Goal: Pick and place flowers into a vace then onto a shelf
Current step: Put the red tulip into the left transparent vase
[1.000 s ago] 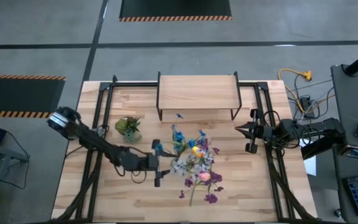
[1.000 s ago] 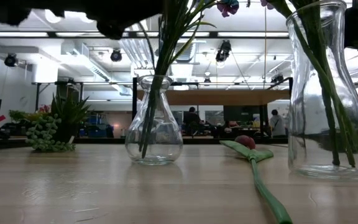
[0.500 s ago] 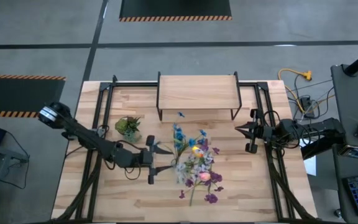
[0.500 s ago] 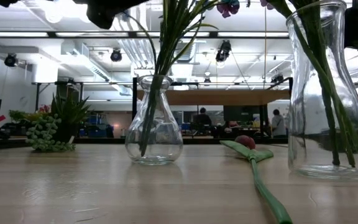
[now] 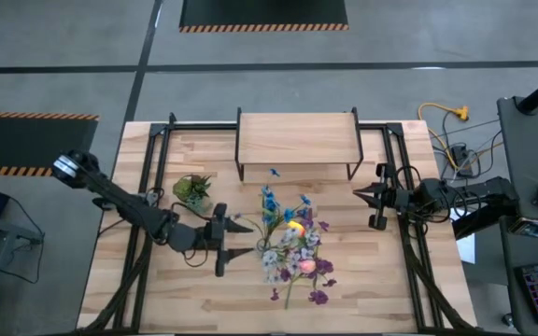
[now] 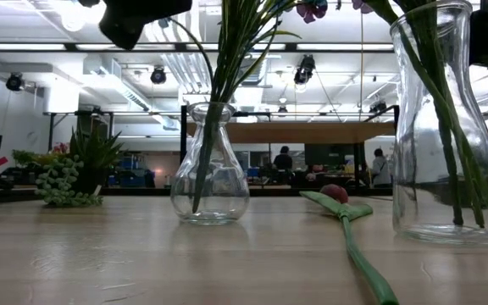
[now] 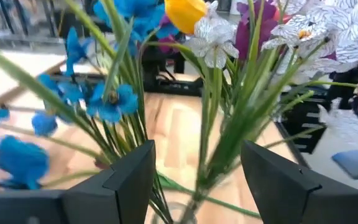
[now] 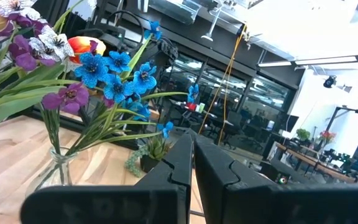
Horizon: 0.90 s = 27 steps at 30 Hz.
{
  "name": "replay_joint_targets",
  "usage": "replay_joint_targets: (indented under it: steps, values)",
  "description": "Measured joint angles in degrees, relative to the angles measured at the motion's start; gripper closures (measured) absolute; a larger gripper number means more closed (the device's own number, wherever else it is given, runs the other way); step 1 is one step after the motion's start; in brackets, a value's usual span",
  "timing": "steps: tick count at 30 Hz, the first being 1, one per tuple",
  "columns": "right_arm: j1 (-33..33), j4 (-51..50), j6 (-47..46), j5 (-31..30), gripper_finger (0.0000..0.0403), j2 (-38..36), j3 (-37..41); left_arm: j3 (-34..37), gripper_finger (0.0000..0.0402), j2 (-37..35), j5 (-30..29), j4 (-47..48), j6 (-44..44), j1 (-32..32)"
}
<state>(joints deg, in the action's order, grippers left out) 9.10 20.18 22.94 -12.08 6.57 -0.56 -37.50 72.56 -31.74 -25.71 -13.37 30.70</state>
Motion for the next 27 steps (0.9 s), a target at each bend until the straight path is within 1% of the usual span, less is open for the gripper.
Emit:
replay_joint_targets:
  steps: [7,15,18,23,27]
  values:
    - [0.00,0.00,0.00,0.00,0.0394,0.00,0.00,0.00,0.0181,-0.56,-0.07,0.89,-8.36,4.14]
    - [0.00,0.00,0.00,0.00,0.0394,0.00,0.00,0.00,0.0181,1.95,-0.14,0.87,-19.49,7.14]
    - [-0.02,0.00,0.00,0.00,0.0394,0.00,0.00,-0.98,0.0181,4.34,-0.18,1.11,-22.25,7.79]
    - [0.00,0.00,-0.02,0.00,0.0394,0.02,0.00,-5.52,0.0181,10.21,-0.14,3.34,-22.59,10.02]
    - [0.00,-0.06,-0.02,0.00,0.0394,0.02,0.00,-9.77,0.0181,14.30,-1.03,7.43,-28.33,12.11]
